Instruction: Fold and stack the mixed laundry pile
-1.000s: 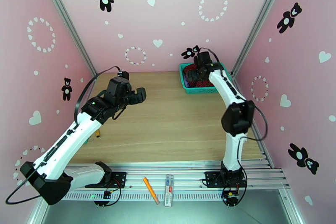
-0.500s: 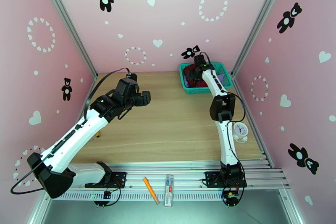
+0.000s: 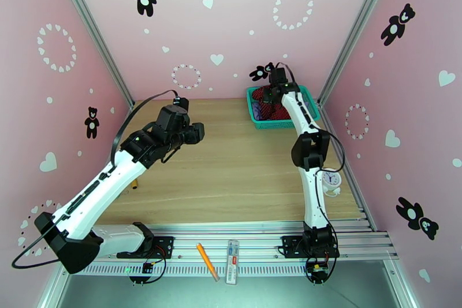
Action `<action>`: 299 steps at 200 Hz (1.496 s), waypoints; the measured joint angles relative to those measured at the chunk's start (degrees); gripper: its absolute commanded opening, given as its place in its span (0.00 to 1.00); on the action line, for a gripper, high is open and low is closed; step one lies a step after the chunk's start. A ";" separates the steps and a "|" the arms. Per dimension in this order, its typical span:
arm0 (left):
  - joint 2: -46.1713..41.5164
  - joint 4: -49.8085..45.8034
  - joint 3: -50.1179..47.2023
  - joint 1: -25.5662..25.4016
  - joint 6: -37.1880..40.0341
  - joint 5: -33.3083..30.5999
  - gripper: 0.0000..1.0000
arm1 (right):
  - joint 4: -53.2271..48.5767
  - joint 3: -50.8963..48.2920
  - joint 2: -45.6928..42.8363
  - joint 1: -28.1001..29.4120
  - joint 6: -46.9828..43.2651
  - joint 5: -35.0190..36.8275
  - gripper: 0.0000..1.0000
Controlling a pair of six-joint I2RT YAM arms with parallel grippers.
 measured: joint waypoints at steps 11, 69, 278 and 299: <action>-0.96 -0.20 0.22 -0.22 0.00 0.02 0.63 | 0.26 -0.94 -5.33 1.53 -1.51 0.22 0.00; -7.69 -3.85 2.89 -0.26 0.57 0.00 0.69 | 5.73 -10.14 -34.03 14.47 -7.93 -1.31 0.00; -2.73 -14.38 -8.94 -0.26 -3.91 2.95 0.91 | 6.34 -54.73 -36.24 29.29 6.16 9.18 0.99; 0.07 -8.70 -15.69 -0.26 -6.80 6.64 0.89 | 5.25 -50.99 -37.07 27.76 4.09 7.82 0.99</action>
